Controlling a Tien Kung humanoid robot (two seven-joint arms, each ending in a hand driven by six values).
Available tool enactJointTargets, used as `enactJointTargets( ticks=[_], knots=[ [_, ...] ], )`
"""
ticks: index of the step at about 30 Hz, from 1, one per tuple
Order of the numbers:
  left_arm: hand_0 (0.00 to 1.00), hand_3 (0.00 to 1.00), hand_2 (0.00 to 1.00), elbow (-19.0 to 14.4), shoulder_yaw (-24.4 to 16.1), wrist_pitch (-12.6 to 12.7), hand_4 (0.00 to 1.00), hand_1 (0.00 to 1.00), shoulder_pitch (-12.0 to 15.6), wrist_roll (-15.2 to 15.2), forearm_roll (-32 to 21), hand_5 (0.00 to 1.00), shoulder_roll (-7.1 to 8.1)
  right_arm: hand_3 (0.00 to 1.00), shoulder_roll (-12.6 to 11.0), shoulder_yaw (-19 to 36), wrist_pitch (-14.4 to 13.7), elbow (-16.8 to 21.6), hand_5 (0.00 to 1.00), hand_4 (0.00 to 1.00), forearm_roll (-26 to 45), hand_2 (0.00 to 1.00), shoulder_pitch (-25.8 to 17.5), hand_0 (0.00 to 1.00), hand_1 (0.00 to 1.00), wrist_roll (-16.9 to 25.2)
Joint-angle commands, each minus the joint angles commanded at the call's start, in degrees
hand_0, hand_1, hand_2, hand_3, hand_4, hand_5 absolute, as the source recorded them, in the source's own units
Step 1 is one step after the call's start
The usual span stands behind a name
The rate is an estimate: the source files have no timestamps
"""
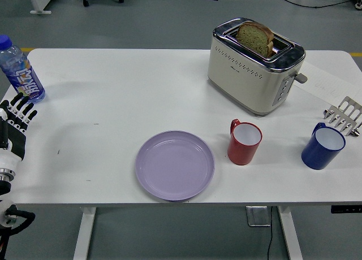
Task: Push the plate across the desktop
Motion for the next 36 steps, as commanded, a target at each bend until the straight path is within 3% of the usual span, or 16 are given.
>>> enactJointTargets(
  ticks=[12,36],
  knots=[
    [0.814,0.812,0.859,-1.14,-5.27,-1.94,0.488,0.834,1.09,0.55,3.31,0.998,-0.36,0.612,0.18,0.36,0.03,0.0,0.318,0.169,-0.32,0.657,0.3,0.631,0.564,-0.03],
    [0.803,0.803,0.845,-1.05,-6.56,-1.25,0.49,0.815,1.34,0.91,3.11,0.998,-0.84,0.612,0.15,0.31,0.0,0.0,0.318,0.169,-0.19,0.657,0.54,0.632,0.565,0.03]
  ],
)
